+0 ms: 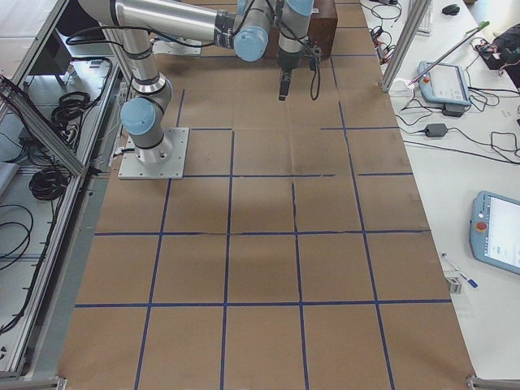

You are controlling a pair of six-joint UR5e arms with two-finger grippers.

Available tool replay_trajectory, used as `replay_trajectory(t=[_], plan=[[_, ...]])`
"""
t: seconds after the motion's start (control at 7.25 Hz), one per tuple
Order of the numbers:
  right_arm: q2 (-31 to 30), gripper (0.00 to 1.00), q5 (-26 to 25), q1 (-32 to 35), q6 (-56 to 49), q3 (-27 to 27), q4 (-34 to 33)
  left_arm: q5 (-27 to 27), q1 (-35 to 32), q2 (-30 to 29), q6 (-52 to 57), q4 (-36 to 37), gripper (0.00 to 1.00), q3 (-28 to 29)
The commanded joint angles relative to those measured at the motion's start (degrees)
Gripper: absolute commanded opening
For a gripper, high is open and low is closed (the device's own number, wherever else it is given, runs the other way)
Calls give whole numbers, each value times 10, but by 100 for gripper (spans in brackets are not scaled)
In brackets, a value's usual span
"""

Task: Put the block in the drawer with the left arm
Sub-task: 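Move the left gripper from the cabinet top toward the drawer front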

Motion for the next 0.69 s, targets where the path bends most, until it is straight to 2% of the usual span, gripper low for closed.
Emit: replay_trajectory(t=[0.0, 0.55], plan=[[0, 100, 0, 0, 0, -1, 0, 0, 0, 0, 0, 2, 100, -3], [0, 100, 0, 0, 0, 0, 0, 0, 0, -3, 8, 6, 100, -3]])
